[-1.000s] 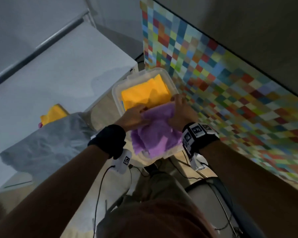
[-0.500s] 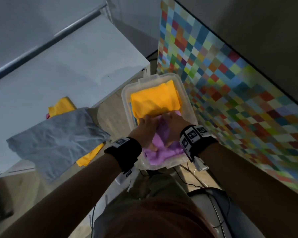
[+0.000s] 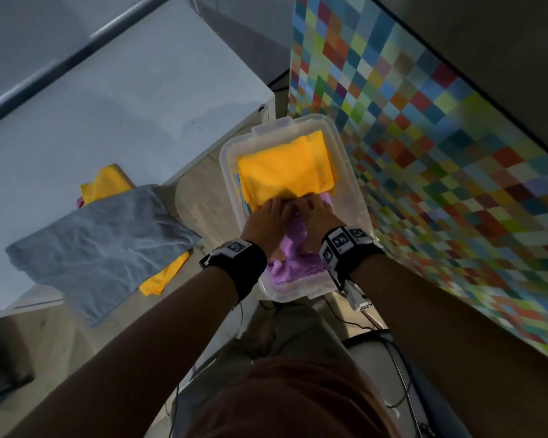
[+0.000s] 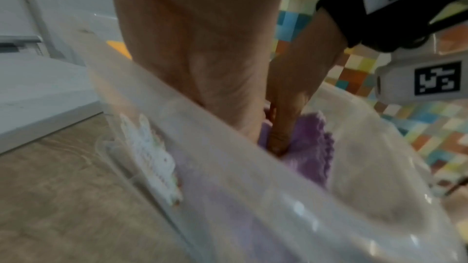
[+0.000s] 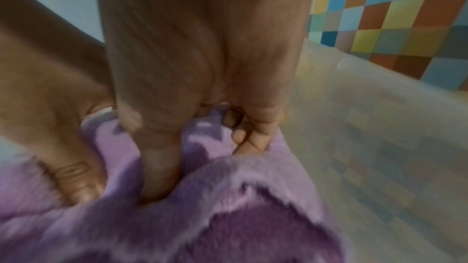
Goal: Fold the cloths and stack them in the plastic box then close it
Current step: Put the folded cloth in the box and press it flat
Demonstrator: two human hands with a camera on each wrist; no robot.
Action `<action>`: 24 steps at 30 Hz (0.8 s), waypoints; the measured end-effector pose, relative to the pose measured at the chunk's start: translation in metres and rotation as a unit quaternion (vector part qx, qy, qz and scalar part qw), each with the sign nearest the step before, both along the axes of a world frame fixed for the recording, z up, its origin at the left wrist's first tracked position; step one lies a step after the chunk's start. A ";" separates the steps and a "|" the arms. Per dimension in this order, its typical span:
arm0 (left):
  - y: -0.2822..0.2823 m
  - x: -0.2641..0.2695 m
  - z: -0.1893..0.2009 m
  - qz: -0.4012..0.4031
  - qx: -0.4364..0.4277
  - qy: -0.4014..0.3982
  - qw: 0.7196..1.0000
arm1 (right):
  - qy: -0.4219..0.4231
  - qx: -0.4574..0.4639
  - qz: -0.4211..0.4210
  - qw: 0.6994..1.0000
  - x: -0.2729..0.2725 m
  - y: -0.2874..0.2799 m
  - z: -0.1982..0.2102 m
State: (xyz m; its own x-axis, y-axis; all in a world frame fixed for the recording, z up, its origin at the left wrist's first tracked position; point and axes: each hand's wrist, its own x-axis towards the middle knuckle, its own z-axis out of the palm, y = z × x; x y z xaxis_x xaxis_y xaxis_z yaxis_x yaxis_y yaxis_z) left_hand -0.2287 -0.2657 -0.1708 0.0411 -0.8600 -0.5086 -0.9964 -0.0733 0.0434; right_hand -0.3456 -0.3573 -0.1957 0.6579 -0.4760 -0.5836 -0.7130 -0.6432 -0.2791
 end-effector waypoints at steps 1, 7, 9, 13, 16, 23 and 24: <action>0.001 0.003 0.002 -0.007 -0.005 0.001 1.000 | -0.002 0.010 -0.006 1.000 0.000 -0.001 0.002; 0.003 0.045 0.039 0.010 -0.069 0.096 0.993 | -0.057 0.050 -0.110 0.991 0.025 -0.008 0.078; 0.018 0.066 0.054 0.028 -0.175 0.191 0.965 | -0.109 0.054 -0.143 0.982 0.036 0.001 0.103; 0.074 0.118 0.070 0.219 -0.265 0.228 0.911 | -0.164 0.120 -0.166 0.965 0.076 0.035 0.128; 0.126 0.158 0.064 0.320 -0.205 0.186 0.906 | -0.146 0.158 -0.126 0.968 0.116 0.071 0.131; 0.238 0.229 0.056 0.467 -0.156 0.169 0.854 | -0.122 0.145 -0.059 0.980 0.208 0.145 0.091; 0.253 0.238 0.051 0.488 -0.151 0.170 0.843 | -0.111 0.143 -0.052 0.982 0.218 0.153 0.084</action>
